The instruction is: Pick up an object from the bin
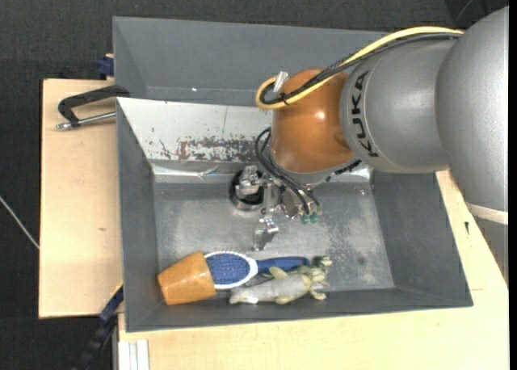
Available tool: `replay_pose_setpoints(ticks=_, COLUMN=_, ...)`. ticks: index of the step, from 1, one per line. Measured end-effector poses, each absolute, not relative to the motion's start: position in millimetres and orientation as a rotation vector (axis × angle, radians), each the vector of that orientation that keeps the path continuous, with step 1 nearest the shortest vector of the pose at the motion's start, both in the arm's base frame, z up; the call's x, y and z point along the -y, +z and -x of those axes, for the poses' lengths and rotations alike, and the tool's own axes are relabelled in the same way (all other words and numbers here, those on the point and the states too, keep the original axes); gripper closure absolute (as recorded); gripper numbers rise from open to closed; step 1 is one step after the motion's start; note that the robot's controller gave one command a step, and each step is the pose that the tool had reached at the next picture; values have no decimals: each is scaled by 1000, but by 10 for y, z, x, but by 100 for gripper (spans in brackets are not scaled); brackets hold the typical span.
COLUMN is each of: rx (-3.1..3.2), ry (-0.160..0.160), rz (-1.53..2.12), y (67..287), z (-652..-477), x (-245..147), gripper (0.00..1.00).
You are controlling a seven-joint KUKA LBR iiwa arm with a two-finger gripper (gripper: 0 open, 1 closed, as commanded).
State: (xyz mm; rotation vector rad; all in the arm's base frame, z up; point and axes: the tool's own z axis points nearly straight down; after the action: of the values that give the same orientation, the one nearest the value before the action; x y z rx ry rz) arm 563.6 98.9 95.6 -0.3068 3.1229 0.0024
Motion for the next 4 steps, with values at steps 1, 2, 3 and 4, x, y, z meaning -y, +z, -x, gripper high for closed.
replay_pose_setpoints(ticks=1, rx=-3103, ry=2, rz=436, y=1009, z=-5982, x=-959, gripper=0)
replay_pose_setpoints(ticks=2, rx=-3105, ry=3, rz=435, y=1009, z=-5975, x=-958, gripper=100)
replay_pose_setpoints(ticks=3, rx=-3130, ry=2, rz=443, y=990, z=-5924, x=-957, gripper=0)
replay_pose_setpoints(ticks=4, rx=-3108, ry=4, rz=436, y=1009, z=-5971, x=-961, gripper=100)
